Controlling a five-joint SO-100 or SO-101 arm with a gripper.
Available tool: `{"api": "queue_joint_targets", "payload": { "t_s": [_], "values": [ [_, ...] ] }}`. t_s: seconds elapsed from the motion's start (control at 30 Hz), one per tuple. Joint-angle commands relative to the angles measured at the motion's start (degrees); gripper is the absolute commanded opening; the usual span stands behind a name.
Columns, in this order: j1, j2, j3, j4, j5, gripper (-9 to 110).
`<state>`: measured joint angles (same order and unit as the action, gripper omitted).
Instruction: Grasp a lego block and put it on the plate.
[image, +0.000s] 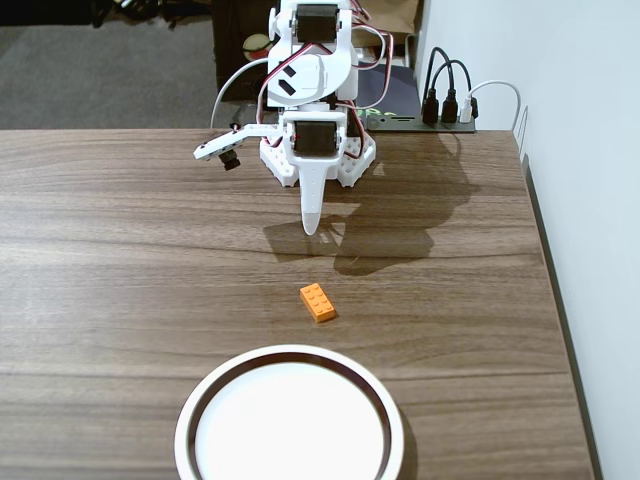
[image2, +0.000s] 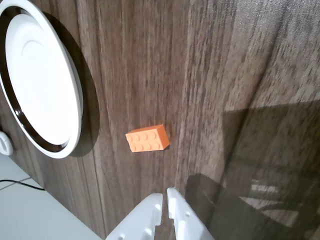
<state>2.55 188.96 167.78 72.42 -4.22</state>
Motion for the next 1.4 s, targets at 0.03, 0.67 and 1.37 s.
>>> {"api": "queue_joint_targets", "payload": {
  "t_s": [0.03, 0.67, 1.37],
  "values": [
    [-0.62, -0.35, -0.35, 0.18, 0.0, 1],
    [1.23, -8.44, -1.67, -5.8, -1.14, 1],
    [6.68, -44.91, -25.84, -4.92, -50.27, 1]
  ]
}}
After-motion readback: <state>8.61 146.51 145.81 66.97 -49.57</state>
